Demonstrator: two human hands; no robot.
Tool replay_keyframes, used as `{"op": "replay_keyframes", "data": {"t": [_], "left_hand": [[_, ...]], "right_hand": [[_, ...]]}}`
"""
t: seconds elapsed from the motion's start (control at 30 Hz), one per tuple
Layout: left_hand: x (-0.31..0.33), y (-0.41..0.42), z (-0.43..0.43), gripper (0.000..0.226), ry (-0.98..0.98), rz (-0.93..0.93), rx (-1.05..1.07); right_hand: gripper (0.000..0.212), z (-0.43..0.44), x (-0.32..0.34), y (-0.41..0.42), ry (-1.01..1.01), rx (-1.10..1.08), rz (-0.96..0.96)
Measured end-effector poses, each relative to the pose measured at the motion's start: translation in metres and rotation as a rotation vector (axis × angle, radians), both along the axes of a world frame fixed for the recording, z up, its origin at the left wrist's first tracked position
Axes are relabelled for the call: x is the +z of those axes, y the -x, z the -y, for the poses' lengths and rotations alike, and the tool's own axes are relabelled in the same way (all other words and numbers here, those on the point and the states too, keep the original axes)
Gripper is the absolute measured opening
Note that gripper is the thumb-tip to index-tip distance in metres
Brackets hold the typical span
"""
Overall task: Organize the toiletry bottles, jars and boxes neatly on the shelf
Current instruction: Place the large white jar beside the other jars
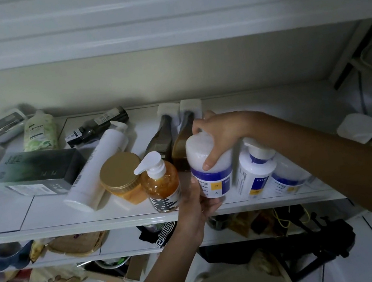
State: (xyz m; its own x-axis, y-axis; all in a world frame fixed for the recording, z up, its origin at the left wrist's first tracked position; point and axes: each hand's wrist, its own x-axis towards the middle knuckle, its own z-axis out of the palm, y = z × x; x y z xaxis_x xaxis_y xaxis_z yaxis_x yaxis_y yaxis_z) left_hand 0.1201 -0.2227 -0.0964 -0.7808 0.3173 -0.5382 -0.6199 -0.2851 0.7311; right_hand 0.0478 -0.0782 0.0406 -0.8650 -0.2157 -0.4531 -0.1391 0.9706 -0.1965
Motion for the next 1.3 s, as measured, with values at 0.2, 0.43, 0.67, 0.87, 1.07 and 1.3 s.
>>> {"op": "replay_keyframes", "data": {"t": [0.2, 0.43, 0.67, 0.87, 1.07, 1.3], "left_hand": [[-0.008, 0.003, -0.006, 0.032, 0.157, -0.062, -0.045], [-0.009, 0.002, -0.006, 0.026, 0.419, -0.276, -0.075], [-0.006, -0.004, -0.009, 0.021, 0.448, -0.305, -0.046], [-0.008, -0.012, -0.01, 0.052, 0.624, -0.356, -0.178], [-0.006, -0.015, -0.015, 0.07, 0.716, -0.453, -0.189], [-0.009, -0.016, -0.01, 0.071, 0.766, -0.502, -0.215]], "right_hand": [[0.094, -0.001, -0.009, -0.004, -0.119, 0.036, -0.017], [0.079, 0.004, 0.004, -0.003, -0.12, 0.083, 0.052], [0.078, 0.014, 0.009, -0.007, -0.219, 0.142, -0.023], [0.078, 0.027, 0.007, -0.015, -0.284, 0.26, -0.088], [0.082, 0.028, 0.01, -0.021, -0.282, 0.259, -0.113], [0.081, 0.025, 0.004, -0.021, -0.268, 0.256, -0.119]]}}
